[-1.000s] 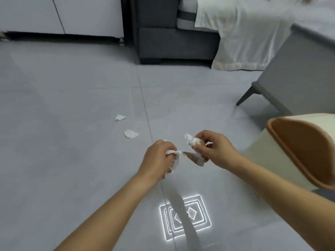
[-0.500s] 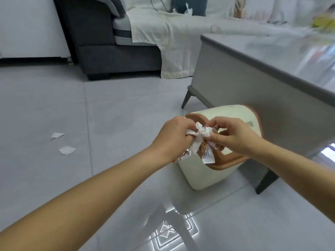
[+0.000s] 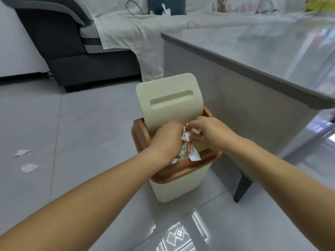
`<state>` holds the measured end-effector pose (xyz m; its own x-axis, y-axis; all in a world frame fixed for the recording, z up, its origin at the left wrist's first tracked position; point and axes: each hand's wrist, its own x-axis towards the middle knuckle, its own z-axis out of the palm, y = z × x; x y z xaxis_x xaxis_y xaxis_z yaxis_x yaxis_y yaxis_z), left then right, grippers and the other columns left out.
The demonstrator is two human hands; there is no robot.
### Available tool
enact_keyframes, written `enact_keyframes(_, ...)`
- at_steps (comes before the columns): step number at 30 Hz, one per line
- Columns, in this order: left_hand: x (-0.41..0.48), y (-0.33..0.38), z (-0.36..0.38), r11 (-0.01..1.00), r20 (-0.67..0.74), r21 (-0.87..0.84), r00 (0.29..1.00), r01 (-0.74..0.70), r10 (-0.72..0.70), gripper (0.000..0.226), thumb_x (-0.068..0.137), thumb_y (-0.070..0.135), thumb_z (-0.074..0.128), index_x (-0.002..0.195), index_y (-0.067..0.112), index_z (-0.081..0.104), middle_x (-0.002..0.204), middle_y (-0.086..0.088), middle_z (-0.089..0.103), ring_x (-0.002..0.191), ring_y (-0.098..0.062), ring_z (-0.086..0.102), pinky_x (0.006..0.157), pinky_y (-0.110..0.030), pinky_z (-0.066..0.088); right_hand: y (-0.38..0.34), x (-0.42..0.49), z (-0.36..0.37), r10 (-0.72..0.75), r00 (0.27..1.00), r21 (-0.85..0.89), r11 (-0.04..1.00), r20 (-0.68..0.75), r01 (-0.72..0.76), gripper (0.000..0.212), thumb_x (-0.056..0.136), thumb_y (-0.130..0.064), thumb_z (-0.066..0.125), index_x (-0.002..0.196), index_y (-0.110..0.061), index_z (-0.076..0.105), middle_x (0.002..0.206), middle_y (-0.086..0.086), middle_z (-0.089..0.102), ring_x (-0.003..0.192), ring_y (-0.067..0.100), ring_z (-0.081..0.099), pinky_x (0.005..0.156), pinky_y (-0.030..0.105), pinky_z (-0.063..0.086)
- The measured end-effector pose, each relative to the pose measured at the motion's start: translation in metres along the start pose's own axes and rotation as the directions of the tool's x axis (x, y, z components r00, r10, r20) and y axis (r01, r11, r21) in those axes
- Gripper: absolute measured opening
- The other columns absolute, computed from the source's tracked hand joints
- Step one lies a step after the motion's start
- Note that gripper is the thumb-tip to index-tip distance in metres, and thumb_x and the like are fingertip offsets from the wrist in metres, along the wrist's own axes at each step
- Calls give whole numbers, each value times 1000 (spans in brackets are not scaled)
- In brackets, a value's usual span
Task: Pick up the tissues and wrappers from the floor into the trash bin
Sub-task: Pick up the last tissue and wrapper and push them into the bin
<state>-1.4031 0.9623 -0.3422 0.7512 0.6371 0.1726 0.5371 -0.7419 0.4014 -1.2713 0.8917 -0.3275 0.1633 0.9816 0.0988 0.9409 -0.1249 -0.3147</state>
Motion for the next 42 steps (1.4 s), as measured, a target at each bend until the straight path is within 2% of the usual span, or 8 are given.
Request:
enact_keyframes(4,2,-6,14,997,35,26,997,70,-71,26,79,10,52,59,21,38,74,-4,47,72,-31,54,55,-32,30,5,6,11,-36,997,-90,995,63,42,21,85,-34,56,106,-29,60,89,-7,44,93,23,53,65,32,37)
enact_keyframes(8,-1,-5,15,996,38,24,995,90,-91,10,77,23,61,77,22,51,84,-3,60,79,-28,60,59,-31,35,9,6,11,-53,993,-155,986,102,68,28,83,-31,57,111,-30,54,92,-6,47,87,21,51,63,32,36)
enact_keyframes(14,-15,-2,-7,996,18,26,996,84,-85,33,78,26,68,108,22,56,105,1,64,94,-20,59,76,-33,48,5,2,-1,-28,975,-126,990,223,58,42,81,-22,63,122,-26,54,115,3,57,105,23,54,88,40,49)
enact_keyframes(21,-28,4,-31,989,64,-33,987,147,-145,34,80,28,68,112,25,57,105,7,63,100,-13,58,91,-34,48,11,-7,-14,-77,992,78,995,98,70,26,84,-26,60,110,-28,61,98,-10,61,87,10,51,83,31,48)
enact_keyframes(25,-32,4,-42,990,37,-75,992,122,-119,31,78,32,69,107,30,57,100,12,63,90,-6,59,84,-32,52,5,-6,-16,-108,992,146,985,72,97,25,80,-39,64,104,-33,62,91,-17,59,87,8,53,82,35,50)
enact_keyframes(31,-38,-22,-68,979,-9,-206,1000,1,-3,32,71,40,71,99,40,55,97,18,61,82,2,60,70,-18,52,-29,1,-18,-125,990,278,951,-64,139,25,68,-51,65,89,-39,62,79,-20,61,76,-1,59,73,22,45)
enact_keyframes(36,-55,-90,-98,980,-23,-198,999,-36,32,38,67,48,70,101,44,53,95,21,60,86,4,57,66,-8,47,-83,17,-11,-152,973,305,931,-174,200,18,72,-45,66,88,-38,58,77,-16,61,70,4,59,61,20,43)
enact_keyframes(42,-105,-268,-98,935,-9,-131,942,331,-335,44,69,43,74,107,32,55,99,15,58,82,0,59,68,-21,50,-193,73,53,-374,925,136,922,72,363,30,78,-52,58,104,-38,55,87,-17,53,74,6,50,67,29,44)
